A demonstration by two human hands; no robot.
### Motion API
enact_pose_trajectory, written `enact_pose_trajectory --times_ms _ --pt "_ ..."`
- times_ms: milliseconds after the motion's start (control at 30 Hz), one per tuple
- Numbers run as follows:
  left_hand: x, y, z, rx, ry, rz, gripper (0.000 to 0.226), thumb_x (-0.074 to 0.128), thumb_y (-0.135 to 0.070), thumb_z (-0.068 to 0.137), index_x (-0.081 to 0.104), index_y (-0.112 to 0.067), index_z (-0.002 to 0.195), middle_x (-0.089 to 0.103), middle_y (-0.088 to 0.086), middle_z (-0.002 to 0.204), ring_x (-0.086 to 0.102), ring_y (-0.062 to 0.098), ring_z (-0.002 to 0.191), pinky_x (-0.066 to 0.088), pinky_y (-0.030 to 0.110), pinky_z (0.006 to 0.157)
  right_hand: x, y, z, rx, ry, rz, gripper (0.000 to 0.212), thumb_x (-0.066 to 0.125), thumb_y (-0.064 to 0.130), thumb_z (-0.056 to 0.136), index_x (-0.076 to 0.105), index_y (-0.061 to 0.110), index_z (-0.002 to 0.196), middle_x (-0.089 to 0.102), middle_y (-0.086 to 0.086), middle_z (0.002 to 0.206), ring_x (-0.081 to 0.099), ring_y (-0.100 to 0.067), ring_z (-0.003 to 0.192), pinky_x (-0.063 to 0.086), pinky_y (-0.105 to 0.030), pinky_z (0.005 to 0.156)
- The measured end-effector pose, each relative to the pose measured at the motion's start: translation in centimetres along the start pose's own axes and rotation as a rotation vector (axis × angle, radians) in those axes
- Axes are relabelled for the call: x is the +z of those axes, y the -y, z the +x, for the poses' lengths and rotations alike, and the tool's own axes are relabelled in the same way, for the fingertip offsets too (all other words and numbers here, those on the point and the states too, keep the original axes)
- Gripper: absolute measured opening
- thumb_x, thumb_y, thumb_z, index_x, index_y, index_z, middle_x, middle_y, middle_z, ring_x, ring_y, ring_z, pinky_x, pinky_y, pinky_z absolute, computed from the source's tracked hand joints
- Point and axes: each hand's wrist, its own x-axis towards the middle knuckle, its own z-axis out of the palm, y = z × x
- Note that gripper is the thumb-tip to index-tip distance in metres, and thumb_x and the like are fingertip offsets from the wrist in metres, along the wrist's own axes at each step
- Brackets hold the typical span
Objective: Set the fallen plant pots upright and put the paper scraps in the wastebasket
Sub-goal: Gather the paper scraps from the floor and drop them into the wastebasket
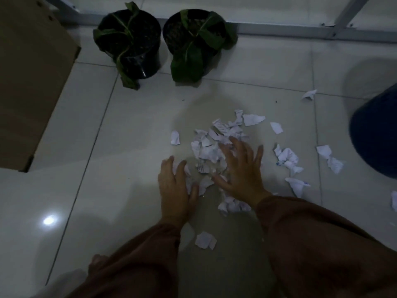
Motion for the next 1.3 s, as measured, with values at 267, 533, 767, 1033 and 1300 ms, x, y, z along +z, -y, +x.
enact_pose_trajectory --times_ms 267,533,767,1033,1300 --pt "1.0 -1.3 0.5 -0.131 0.049 -0.194 0.077 0.042 -0.038 0.076 0.018 -0.001 0.140 0.012 0.021 0.153 0.007 0.033 0.143 0.009 0.047 0.118 0.9 -0.6 -0.3 0.359 0.027 0.435 0.078 0.063 0.046 0.079 0.026 0.018 0.142 0.027 -0.018 0.148 0.021 -0.033 0.139 0.018 -0.055 0.113" --pt "2.3 -3.8 1.5 -0.030 0.073 -0.308 0.060 0.041 -0.027 0.083 0.031 0.001 0.135 0.039 0.021 0.142 0.034 0.035 0.133 0.024 0.046 0.114 1.6 1.0 -0.2 0.255 0.074 0.473 0.084 0.066 0.035 0.076 0.019 0.019 0.144 0.023 -0.014 0.152 0.025 -0.032 0.135 0.025 -0.043 0.109" --pt "3.2 -5.6 2.3 -0.115 0.174 -0.574 0.063 0.041 -0.032 0.082 0.030 -0.007 0.138 0.039 0.004 0.141 0.039 0.021 0.130 0.033 0.032 0.107 2.5 0.8 0.4 0.242 0.205 0.423 0.077 0.058 0.033 0.083 0.011 0.031 0.144 0.012 -0.008 0.155 0.018 -0.031 0.133 0.025 -0.045 0.108" --pt "3.3 -7.4 2.7 -0.194 0.176 -0.764 0.021 0.040 -0.006 0.094 0.050 -0.009 0.112 0.058 0.014 0.115 0.057 0.017 0.102 0.047 0.018 0.086 1.1 0.7 1.3 0.274 0.101 0.677 0.034 0.056 0.007 0.086 0.051 0.006 0.120 0.044 -0.018 0.128 0.043 -0.032 0.116 0.038 -0.037 0.099" --pt "2.6 -9.7 4.6 -0.182 0.125 -0.741 0.019 0.049 -0.008 0.090 0.056 -0.007 0.107 0.062 0.015 0.110 0.058 0.027 0.102 0.049 0.046 0.094 -1.2 -0.8 2.6 0.317 0.069 0.824 0.039 0.061 0.003 0.080 0.053 0.006 0.118 0.050 -0.019 0.122 0.051 -0.031 0.112 0.043 -0.032 0.097"
